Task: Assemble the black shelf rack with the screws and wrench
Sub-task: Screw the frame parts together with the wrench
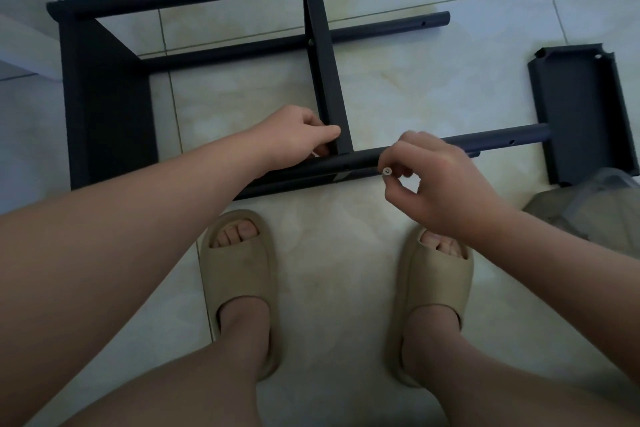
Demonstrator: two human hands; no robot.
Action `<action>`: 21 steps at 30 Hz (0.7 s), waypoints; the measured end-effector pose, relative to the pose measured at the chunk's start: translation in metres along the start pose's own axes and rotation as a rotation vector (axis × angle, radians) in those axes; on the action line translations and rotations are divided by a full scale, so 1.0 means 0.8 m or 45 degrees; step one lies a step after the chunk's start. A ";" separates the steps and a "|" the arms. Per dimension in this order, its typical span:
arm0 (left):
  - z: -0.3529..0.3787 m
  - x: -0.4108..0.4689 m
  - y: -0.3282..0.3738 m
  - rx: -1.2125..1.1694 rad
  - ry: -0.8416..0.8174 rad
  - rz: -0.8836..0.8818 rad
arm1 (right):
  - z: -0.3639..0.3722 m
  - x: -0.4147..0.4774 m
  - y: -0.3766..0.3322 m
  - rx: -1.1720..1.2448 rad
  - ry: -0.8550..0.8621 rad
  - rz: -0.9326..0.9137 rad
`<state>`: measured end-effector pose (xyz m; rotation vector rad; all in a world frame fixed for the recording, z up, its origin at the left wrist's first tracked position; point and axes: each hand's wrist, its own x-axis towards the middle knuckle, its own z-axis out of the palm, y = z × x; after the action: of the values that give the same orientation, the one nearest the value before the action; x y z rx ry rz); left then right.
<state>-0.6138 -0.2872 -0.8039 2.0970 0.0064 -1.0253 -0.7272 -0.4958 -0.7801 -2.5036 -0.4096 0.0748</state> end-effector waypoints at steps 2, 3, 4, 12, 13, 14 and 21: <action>-0.004 -0.006 -0.005 0.110 -0.033 0.017 | 0.007 -0.005 -0.009 0.133 0.017 0.075; -0.006 -0.008 -0.007 0.166 -0.051 0.021 | 0.011 -0.007 -0.011 0.176 0.028 0.103; -0.008 -0.010 -0.010 0.211 -0.068 0.024 | 0.014 -0.007 -0.012 0.204 0.041 0.127; -0.009 -0.009 -0.017 0.183 -0.156 0.069 | 0.040 -0.002 -0.009 0.263 0.094 0.192; -0.008 -0.006 -0.018 0.163 -0.164 0.071 | 0.042 -0.003 -0.008 0.260 0.098 0.184; -0.008 -0.005 -0.018 0.141 -0.177 0.073 | 0.044 -0.005 -0.008 0.256 0.109 0.169; -0.009 0.001 -0.018 0.096 -0.227 0.120 | 0.047 -0.010 -0.012 0.220 0.204 0.105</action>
<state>-0.6134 -0.2728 -0.8110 2.0452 -0.2207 -1.1667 -0.7429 -0.4706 -0.8060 -2.3351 -0.2243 -0.0554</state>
